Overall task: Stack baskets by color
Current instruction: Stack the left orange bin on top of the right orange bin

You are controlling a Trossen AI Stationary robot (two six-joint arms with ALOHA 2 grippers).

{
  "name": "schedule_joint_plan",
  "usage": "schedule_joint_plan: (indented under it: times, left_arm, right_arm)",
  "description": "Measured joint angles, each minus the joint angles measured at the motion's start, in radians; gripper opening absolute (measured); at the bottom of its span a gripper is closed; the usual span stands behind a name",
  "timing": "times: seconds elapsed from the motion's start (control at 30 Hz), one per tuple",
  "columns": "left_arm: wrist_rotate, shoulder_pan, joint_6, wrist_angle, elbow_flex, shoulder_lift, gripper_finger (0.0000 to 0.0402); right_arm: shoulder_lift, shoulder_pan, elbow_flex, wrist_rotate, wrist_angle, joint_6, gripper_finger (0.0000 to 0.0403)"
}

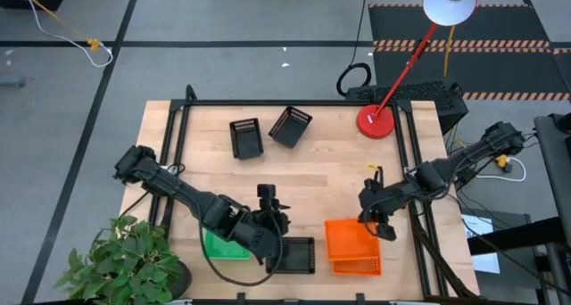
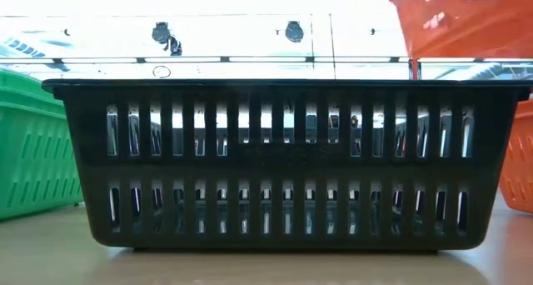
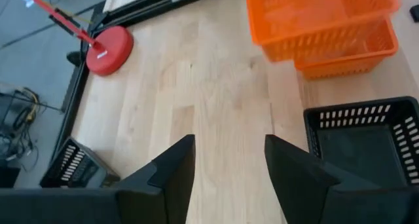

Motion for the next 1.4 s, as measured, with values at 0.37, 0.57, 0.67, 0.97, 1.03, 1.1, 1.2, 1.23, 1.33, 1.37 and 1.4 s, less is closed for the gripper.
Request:
schedule_joint_plan:
  times: [0.37,0.57,0.67,0.97,1.03,1.1,1.2,1.23,1.33,1.37,1.4]
  left_arm:
    - [0.025,-0.001,-0.043,-0.044,0.000,0.000,0.0172]
    - [0.025,-0.001,-0.044,-0.042,0.000,0.000,0.0171]
    - [0.025,-0.001,-0.044,-0.041,0.000,0.000,0.0170]
    - [0.025,-0.001,-0.044,-0.034,0.000,0.000,0.0170]
    - [0.025,-0.001,-0.044,-0.034,0.000,0.000,0.0170]
    - [0.025,-0.001,-0.044,-0.034,0.000,0.000,0.0170]
    - [0.025,-0.001,-0.044,-0.033,0.000,0.000,0.0170]
    - [0.025,-0.001,-0.044,-0.033,0.000,0.000,0.0170]
    - [0.025,-0.001,-0.045,-0.033,0.000,0.000,0.0170]
    - [0.025,-0.001,-0.045,-0.033,0.000,0.000,0.0170]
    - [0.025,-0.001,-0.046,-0.033,0.000,0.000,0.0170]
  right_arm:
    - [0.005,0.156,0.000,0.044,-0.024,0.159,0.0008]
    - [0.022,0.224,0.000,0.108,-0.020,0.237,0.0009]
    - [0.023,0.246,-0.008,0.140,-0.003,0.257,0.0009]
    - [0.024,0.254,-0.147,0.137,0.165,0.276,0.0009]
    - [0.024,0.253,-0.174,0.127,0.202,0.277,0.0009]
    - [0.024,0.254,-0.194,0.126,0.222,0.282,0.0009]
    - [0.024,0.253,-0.212,0.125,0.228,0.296,0.0009]
    - [0.024,0.253,-0.218,0.125,0.228,0.299,0.0009]
    - [0.024,0.253,-0.231,0.126,0.228,0.299,0.0009]
    - [0.024,0.253,-0.234,0.126,0.228,0.299,0.0009]
    - [0.024,0.253,-0.236,0.126,0.228,0.299,0.0009]
